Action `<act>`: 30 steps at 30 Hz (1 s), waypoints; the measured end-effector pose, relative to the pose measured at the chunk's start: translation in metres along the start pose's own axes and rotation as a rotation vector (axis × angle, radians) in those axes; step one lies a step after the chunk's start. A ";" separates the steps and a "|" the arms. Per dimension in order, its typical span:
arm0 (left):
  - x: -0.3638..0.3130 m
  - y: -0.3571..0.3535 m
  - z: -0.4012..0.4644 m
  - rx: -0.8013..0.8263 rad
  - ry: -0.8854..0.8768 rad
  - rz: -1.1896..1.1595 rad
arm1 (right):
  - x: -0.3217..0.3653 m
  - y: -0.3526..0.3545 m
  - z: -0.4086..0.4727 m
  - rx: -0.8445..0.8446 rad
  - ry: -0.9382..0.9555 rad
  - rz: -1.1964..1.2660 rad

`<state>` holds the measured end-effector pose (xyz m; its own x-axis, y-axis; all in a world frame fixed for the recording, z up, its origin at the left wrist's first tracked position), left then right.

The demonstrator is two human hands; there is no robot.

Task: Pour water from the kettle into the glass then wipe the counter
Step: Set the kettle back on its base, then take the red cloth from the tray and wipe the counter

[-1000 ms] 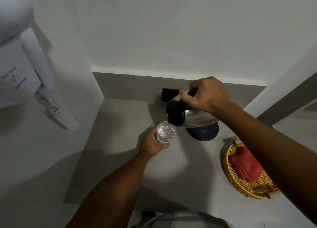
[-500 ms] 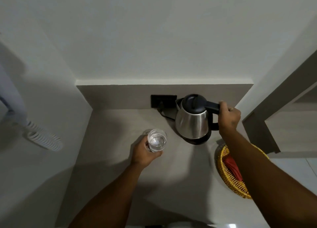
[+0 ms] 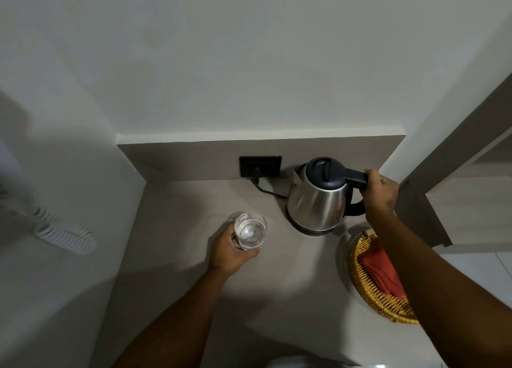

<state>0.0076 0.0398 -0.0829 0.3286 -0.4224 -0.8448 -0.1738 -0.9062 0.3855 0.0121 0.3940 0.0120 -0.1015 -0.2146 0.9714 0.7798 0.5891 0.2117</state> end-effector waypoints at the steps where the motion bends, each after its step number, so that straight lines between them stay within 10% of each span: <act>1: 0.000 0.000 0.000 0.000 0.007 -0.004 | -0.003 0.002 -0.002 -0.001 -0.001 0.005; 18: 0.004 0.000 0.002 0.047 -0.076 0.063 | -0.032 0.041 -0.040 0.112 0.095 -0.084; 24: 0.014 0.015 0.009 -0.006 -0.265 0.492 | -0.093 0.095 -0.088 0.247 0.182 -0.811; 30: 0.029 0.012 0.005 -0.110 -0.292 0.928 | -0.118 0.103 -0.114 0.451 0.097 -0.949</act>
<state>0.0102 0.0168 -0.1052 -0.1406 -0.9602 -0.2413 -0.1546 -0.2194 0.9633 0.1750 0.3910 -0.0936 -0.4839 -0.7892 0.3782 0.1029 0.3779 0.9201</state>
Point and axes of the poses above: each hand's wrist, its own z-axis towards the middle knuckle, its own y-axis out of the back of the hand, x = y × z, the point moved 2 cm from there along z, towards the middle knuckle, and after that the axes turned 14 degrees about y, right-handed, at the moved point
